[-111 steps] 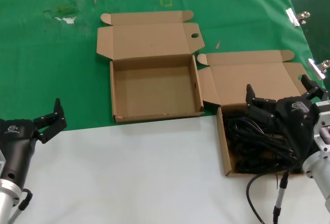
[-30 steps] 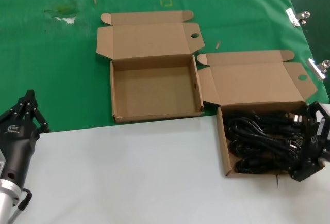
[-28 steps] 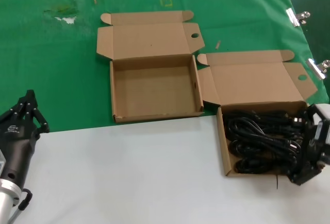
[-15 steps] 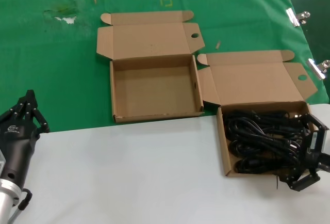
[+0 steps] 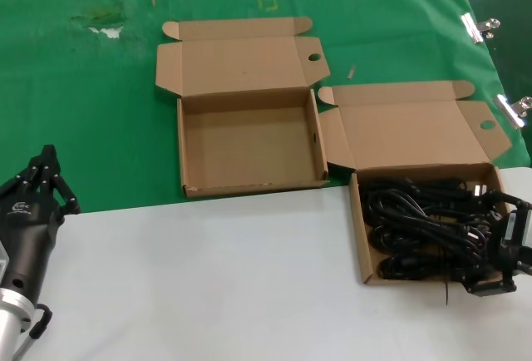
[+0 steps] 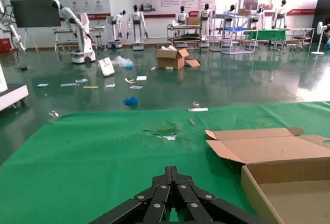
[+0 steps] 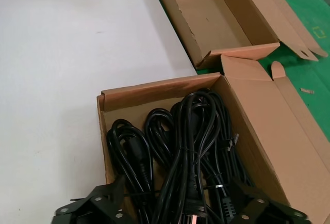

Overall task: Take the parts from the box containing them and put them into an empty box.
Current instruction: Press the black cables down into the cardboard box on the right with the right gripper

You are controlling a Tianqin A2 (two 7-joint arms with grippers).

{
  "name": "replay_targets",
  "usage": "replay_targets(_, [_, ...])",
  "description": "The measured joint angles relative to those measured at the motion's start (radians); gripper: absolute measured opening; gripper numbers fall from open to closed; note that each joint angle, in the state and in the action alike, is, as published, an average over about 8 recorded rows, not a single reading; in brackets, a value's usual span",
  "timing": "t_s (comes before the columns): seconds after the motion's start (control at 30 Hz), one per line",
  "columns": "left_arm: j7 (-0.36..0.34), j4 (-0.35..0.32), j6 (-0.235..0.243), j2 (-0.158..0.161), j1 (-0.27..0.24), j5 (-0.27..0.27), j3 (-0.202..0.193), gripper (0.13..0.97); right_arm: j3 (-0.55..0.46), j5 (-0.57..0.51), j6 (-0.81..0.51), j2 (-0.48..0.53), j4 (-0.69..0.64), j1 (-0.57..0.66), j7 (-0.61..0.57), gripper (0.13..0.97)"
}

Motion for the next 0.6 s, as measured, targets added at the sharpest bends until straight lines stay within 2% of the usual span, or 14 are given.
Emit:
replay_targets(0.1, [0.000,0.000,0.000,0.000,0.000,0.000,0.000,0.140,0.008,-0.004,-0.005,-0.005,-0.003,-0.002,-0.002,0.726])
replay_targets(0.37, [0.000,0.000,0.000,0.000,0.000,0.000,0.000,0.140,0.022,-0.017,-0.017,-0.020,-0.012,-0.002,0.005,0.517])
replay_targets(0.4, [0.000,0.000,0.000,0.000,0.000,0.000,0.000,0.140,0.023,-0.019,-0.019,-0.023,-0.013,-0.001,0.007,0.517])
replay_targets(0.6, [0.000,0.000,0.000,0.000,0.000,0.000,0.000,0.140,0.029,-0.032,-0.027,-0.036,-0.021,0.005,0.014,0.373])
